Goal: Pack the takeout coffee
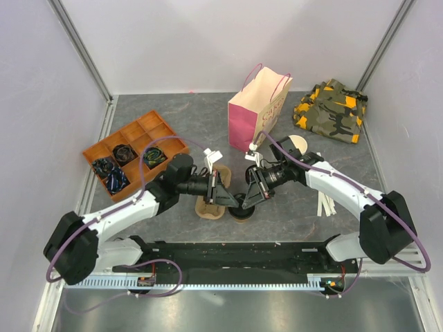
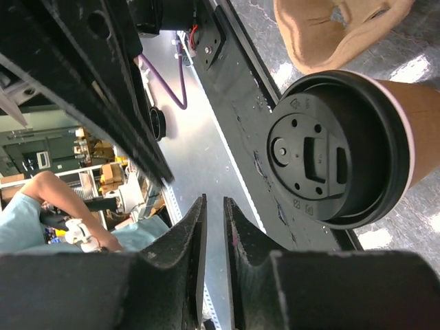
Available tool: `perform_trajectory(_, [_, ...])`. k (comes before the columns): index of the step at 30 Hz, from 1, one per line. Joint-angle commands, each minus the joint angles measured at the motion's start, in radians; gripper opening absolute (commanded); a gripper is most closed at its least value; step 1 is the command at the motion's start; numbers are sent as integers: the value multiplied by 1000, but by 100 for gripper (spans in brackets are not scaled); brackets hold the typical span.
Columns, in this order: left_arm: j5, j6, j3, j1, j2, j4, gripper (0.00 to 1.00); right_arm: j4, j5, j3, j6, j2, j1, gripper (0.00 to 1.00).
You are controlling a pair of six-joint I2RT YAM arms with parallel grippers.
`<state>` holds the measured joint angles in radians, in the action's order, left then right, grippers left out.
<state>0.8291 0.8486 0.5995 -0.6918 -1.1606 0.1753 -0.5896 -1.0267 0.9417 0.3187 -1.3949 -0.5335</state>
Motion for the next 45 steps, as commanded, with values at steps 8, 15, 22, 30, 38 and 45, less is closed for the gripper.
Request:
perform_trajectory(8, [-36,50,75,-26,-180,78,2,36,10,-1,-26,-76,26,17])
perform_trajectory(15, [-33,44,85,-12,-293,89,2,27,19,-3,-58,-130,29,15])
perform_trajectory(22, [-30,98,49,24,-372,101,2,4,50,-1,-101,-182,36,13])
perform_trajectory(30, [-12,89,30,38,-435,127,2,-10,60,-1,-127,-231,53,11])
perform_trajectory(38, [-8,61,-23,64,-481,156,2,-12,76,19,-121,-251,55,11])
perform_trajectory(45, [-51,32,-23,72,-499,89,2,-32,62,35,-113,-234,53,12])
